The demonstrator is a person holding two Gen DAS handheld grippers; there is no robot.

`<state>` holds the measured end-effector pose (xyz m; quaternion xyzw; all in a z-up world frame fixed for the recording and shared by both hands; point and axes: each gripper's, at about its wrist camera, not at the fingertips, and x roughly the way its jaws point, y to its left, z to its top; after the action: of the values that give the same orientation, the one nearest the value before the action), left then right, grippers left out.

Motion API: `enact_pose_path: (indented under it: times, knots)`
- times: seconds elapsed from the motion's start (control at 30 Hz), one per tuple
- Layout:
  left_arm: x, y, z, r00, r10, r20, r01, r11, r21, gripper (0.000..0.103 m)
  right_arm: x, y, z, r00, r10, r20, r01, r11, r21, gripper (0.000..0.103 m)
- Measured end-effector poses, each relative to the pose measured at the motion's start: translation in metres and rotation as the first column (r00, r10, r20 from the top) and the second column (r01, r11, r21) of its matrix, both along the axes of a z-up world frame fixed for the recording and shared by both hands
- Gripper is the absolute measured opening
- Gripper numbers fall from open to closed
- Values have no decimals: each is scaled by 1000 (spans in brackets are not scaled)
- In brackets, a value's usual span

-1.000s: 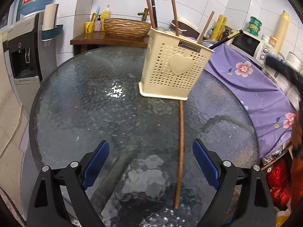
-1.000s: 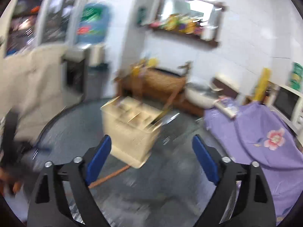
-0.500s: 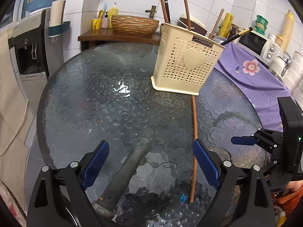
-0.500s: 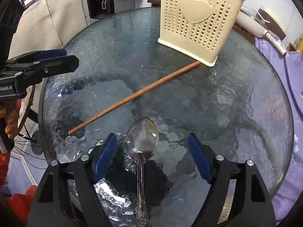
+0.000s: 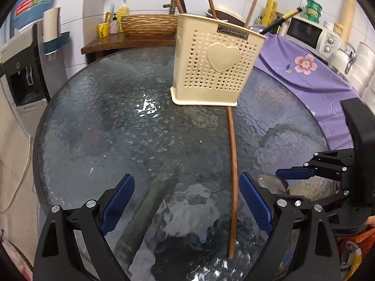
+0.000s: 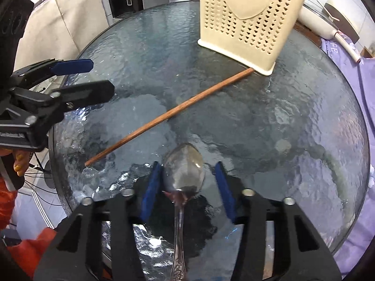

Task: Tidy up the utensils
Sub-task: 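Grasp a silver spoon with the right tool while the left tool grasps the wooden chopstick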

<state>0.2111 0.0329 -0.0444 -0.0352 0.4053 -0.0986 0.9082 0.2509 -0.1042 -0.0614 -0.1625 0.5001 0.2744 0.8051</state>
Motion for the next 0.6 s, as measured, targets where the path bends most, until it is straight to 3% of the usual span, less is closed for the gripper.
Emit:
enact_pose_path:
  times: [0.3, 0.43, 0.6]
  knots:
    - [35, -51, 3, 993, -118, -15, 119, 991, 57, 88, -2, -28, 3, 999, -40, 10, 39, 999, 15, 38]
    - [58, -82, 0, 981, -187, -50, 191, 978, 89, 81, 7, -52, 4, 994, -106, 5, 106, 994, 40, 38]
    - [88, -105, -9, 976, -202, -86, 213, 967, 140, 65, 12, -75, 5, 986, -164, -10, 164, 984, 73, 38]
